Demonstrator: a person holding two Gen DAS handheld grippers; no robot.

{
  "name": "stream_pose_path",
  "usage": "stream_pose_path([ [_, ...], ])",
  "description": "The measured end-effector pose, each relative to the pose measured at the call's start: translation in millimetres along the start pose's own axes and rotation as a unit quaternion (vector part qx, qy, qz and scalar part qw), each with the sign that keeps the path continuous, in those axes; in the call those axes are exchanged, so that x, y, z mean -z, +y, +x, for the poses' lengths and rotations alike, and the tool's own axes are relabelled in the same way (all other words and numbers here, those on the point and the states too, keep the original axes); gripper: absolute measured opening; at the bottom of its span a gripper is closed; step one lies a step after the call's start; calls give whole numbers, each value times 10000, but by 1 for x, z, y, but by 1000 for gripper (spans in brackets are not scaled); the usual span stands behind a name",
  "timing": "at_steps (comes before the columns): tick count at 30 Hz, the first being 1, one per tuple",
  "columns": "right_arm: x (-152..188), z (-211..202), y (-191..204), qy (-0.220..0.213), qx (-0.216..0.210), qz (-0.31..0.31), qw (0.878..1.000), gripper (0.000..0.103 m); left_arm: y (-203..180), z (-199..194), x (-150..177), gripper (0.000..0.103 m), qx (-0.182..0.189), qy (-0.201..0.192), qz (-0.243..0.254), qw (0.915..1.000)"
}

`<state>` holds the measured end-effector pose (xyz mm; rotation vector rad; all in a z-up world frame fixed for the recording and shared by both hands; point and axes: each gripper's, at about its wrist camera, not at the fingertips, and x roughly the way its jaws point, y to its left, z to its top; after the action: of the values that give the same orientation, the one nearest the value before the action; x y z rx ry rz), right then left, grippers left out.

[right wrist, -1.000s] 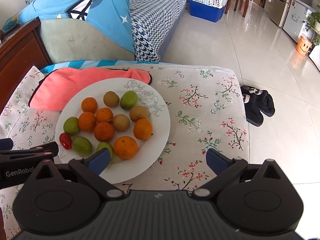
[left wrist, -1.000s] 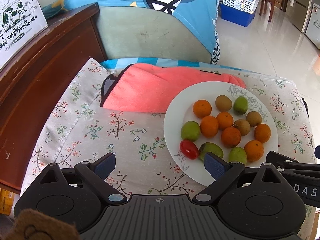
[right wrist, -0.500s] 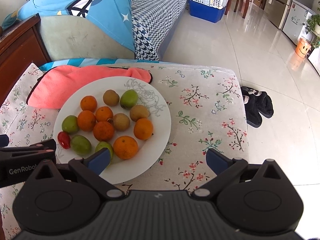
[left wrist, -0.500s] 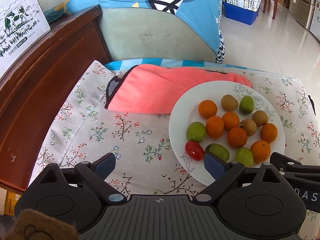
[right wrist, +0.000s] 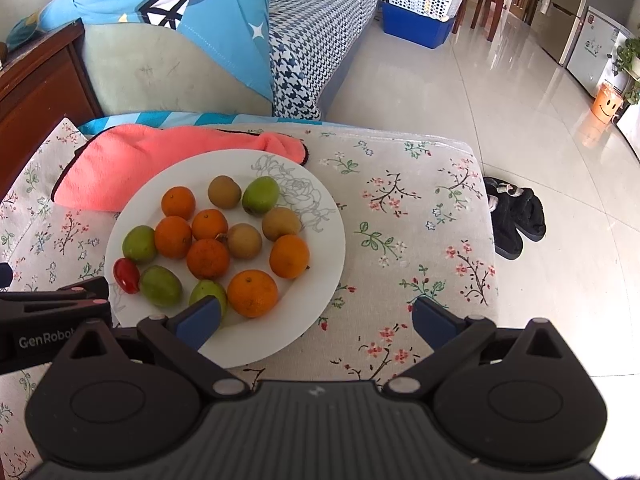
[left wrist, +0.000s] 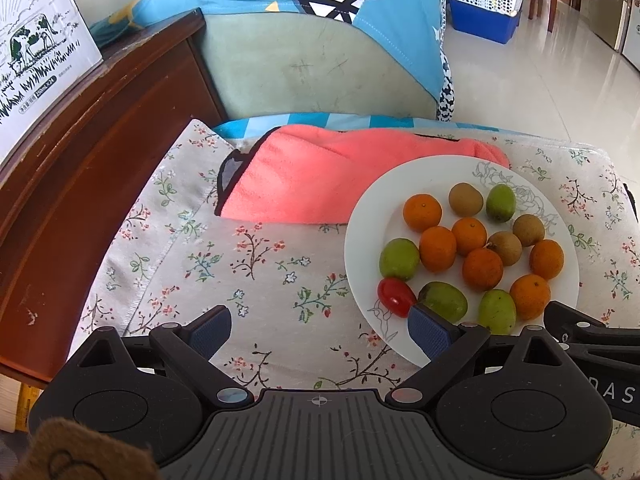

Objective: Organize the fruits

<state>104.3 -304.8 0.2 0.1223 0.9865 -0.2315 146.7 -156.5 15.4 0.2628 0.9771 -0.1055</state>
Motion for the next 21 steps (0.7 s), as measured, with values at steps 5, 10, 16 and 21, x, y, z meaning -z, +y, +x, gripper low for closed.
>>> stream_pose_path([
  [5, 0, 1, 1, 7, -8, -11, 10000, 101, 0, 0, 0, 96, -29, -5, 19, 10000],
  [10, 1, 2, 2, 14, -19, -42, 10000, 101, 0, 0, 1, 96, -60, -3, 55, 10000],
  [16, 2, 2, 3, 5, -76, -70, 9999, 101, 0, -2, 2, 96, -119, -31, 112, 9999],
  [21, 4, 2, 6, 14, -125, -140, 9998, 101, 2, -2, 5, 96, -165, -35, 173, 9997],
])
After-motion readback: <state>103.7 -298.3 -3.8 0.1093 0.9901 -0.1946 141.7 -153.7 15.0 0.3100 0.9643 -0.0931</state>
